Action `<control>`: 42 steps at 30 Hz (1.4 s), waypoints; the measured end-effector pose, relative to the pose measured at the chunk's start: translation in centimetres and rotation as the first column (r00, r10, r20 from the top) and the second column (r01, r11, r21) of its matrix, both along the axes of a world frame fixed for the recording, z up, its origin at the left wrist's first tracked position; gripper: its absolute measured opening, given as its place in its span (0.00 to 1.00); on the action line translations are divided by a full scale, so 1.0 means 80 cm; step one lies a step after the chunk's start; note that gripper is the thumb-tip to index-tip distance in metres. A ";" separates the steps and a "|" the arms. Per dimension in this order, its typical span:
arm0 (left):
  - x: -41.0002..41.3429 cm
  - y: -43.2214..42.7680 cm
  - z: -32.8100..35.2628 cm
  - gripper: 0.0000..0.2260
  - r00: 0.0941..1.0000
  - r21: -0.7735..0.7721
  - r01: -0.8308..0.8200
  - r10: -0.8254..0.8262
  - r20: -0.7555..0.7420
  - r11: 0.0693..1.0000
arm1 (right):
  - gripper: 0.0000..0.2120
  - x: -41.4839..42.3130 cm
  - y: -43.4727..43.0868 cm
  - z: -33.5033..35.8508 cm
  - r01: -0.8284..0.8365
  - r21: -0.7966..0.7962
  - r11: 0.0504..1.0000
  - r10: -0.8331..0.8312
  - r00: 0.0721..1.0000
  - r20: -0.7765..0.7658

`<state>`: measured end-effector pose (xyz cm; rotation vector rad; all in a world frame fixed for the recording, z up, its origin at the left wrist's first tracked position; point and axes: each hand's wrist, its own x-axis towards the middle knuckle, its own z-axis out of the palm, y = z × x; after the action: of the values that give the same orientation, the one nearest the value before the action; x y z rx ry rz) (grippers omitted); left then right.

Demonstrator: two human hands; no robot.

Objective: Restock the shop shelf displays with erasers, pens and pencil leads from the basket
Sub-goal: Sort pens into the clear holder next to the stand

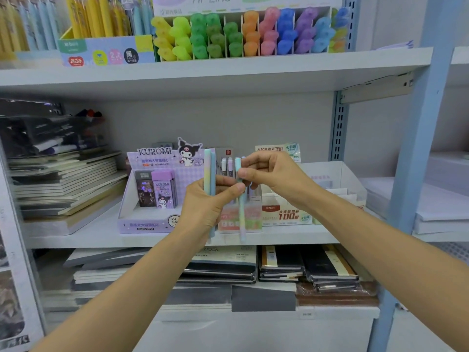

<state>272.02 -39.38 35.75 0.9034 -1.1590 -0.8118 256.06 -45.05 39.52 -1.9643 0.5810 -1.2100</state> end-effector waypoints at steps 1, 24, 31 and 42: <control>0.001 -0.002 0.001 0.09 1.000 0.011 -0.003 0.003 0.001 1.000 | 0.08 -0.002 -0.001 0.003 0.012 -0.003 1.000 -0.012 1.000 0.010; 0.044 -0.021 -0.004 0.11 0.916 0.308 0.401 -0.372 -0.149 0.863 | 0.07 -0.015 -0.083 -0.004 0.377 -0.319 0.870 -0.447 0.875 -0.184; 0.049 -0.018 -0.014 0.11 0.910 0.229 0.413 -0.408 -0.070 0.882 | 0.07 -0.012 -0.088 -0.002 0.368 -0.360 0.858 -0.453 0.871 -0.189; 0.046 -0.015 -0.018 0.13 0.881 0.186 0.472 -0.451 -0.142 0.862 | 0.06 -0.008 -0.098 -0.006 0.346 -0.382 0.857 -0.450 0.864 -0.227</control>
<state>275.68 -40.62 34.29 0.7571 -1.2389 -1.3822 255.44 -52.90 39.01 -2.4260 1.0548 -1.3212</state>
